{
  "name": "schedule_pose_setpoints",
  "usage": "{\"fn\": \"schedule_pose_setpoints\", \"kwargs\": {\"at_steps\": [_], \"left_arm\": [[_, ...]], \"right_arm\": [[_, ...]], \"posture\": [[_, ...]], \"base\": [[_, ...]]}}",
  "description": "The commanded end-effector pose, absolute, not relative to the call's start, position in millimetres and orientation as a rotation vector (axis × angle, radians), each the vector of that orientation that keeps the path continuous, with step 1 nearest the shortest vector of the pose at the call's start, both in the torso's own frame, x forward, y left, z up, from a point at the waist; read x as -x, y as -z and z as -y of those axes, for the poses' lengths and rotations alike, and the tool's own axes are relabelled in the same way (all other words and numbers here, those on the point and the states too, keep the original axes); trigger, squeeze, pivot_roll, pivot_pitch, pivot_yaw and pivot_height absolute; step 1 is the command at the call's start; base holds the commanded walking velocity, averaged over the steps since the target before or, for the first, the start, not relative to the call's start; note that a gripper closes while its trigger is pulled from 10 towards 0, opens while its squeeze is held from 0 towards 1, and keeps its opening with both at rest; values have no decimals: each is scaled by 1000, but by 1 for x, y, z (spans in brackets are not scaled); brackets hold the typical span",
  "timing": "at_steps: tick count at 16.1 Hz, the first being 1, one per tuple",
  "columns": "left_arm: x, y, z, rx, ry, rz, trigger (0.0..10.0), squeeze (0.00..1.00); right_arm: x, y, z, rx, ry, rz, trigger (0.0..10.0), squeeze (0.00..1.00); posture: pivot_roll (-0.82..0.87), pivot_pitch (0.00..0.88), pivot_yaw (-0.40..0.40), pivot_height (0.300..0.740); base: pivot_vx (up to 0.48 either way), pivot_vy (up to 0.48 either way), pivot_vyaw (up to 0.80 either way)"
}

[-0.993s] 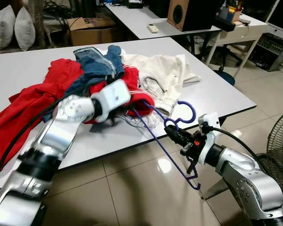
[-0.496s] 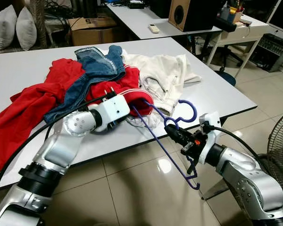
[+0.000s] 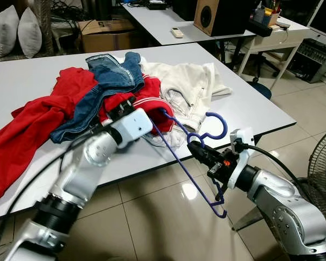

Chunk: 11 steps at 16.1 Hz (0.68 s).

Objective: Hang hanger

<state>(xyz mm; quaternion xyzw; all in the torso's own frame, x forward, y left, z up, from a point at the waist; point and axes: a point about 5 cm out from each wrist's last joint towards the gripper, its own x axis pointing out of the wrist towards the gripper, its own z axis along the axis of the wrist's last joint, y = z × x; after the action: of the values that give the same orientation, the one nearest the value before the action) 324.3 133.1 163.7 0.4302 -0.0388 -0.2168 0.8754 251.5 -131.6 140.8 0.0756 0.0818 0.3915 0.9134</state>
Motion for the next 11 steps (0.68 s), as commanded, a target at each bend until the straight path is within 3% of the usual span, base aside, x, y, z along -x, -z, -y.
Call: {"fn": "schedule_pose_setpoints", "kwargs": {"at_steps": [1,2,3,4,5,11], "left_arm": [[-325,-164,-133,-912,436,89,10000,0],[-325,-162,-134,-904,424,84,10000,0],[-324,-161,-135,-890,415,80,4275,0],[-323,-161,-135,-883,411,80,3765,0],[-322,-161,-135,-873,414,82,0,0],[-322,-162,-149,-864,369,66,0,0]], "right_arm": [[-253,-150,134,-157,-801,-135,10000,0],[-254,-150,134,-159,-799,-131,10000,0],[-255,-151,135,-160,-790,-127,10000,0],[-255,-151,136,-161,-783,-125,10000,0],[-256,-151,137,-160,-773,-123,10000,0],[-260,-154,141,-186,-759,-117,10000,0]], "posture": [[-86,0,-65,740],[-87,0,-65,740],[-86,0,-67,740],[-86,0,-68,740],[-83,0,-71,740],[-73,0,-80,740]], "base": [[0,0,0],[0,0,0],[0,0,0],[0,0,0],[0,0,0],[0,0,0]]}}
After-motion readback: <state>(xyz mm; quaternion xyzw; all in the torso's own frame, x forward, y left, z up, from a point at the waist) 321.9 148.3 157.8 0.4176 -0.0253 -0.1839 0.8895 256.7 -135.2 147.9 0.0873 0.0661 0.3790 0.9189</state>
